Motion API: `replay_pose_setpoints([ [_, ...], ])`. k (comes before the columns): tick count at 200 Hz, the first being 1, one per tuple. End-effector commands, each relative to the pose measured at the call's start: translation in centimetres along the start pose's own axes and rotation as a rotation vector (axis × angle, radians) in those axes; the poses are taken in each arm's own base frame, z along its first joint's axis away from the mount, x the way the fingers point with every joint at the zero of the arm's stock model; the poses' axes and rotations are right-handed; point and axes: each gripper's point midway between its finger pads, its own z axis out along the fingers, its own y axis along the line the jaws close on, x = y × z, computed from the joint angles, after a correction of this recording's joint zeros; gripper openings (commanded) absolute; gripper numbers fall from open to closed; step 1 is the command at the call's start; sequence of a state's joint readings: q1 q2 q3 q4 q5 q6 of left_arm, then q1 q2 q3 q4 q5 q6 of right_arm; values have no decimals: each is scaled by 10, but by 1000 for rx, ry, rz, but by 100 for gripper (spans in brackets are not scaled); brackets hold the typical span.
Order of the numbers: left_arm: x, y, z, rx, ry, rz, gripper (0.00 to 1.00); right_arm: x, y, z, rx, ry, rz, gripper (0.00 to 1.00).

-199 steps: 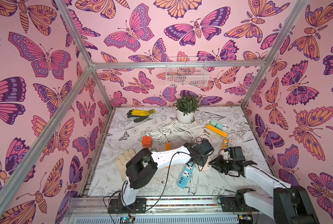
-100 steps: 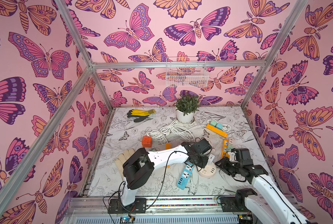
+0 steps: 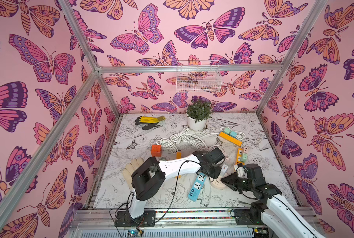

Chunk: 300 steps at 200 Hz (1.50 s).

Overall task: Pull the plug off the socket
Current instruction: Move the socket to the center of the board, then place the plug at the center of the board.

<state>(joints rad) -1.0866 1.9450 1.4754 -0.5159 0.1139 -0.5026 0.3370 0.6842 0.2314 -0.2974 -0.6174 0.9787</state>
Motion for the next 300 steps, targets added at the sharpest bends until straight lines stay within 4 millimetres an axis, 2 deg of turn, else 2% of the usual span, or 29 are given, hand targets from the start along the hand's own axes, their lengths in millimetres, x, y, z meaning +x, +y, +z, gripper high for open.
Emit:
replay_pose_setpoints([
  [1,-21,-18,-5,65,-62,2,15,-13,11,9,-44,-43,13,8],
  [37,-22,-22,-10,82,-72,-2,14,-13,-39,21,132,-60,95,2],
  [65,-29,-27,-26,102,-105,-2,14,-9,-72,19,255,-79,131,1],
  [83,-36,-33,-40,112,-139,17,14,-7,-82,20,285,-78,143,1],
  [100,-40,-39,-49,95,-188,109,14,-6,-86,21,304,-75,140,1],
  [124,-31,-44,-34,81,-223,257,15,-6,-90,22,326,-67,137,1],
  [149,-21,-39,-20,77,-223,245,14,-6,-89,23,324,-69,132,1],
  [161,-20,-34,-23,54,-232,236,14,-8,-85,22,313,-79,121,1],
  [176,-25,-24,-40,9,-280,213,14,-9,-78,19,297,-84,106,2],
  [199,-28,-4,-71,-60,-358,182,14,-13,-55,14,220,-95,53,6],
  [218,-19,17,-91,-64,-374,144,14,-15,-35,6,176,-102,-13,13],
  [228,-9,32,-98,-70,-373,107,15,-16,-20,3,134,-95,-62,17],
  [231,-8,36,-101,-71,-377,98,15,-15,-16,2,123,-90,-75,22],
  [255,16,80,-124,-131,-390,2,15,-12,21,-7,14,-59,-183,39],
  [264,25,99,-132,-168,-386,-48,15,-12,34,-11,-26,-61,-222,43],
  [268,28,105,-144,-174,-410,-68,15,-11,40,-13,-45,-59,-237,44],
  [282,41,137,-162,-253,-418,-159,15,-10,60,-22,-113,-69,-292,47],
  [300,65,176,-177,-359,-406,-274,16,-8,82,-34,-196,-96,-353,49],
])
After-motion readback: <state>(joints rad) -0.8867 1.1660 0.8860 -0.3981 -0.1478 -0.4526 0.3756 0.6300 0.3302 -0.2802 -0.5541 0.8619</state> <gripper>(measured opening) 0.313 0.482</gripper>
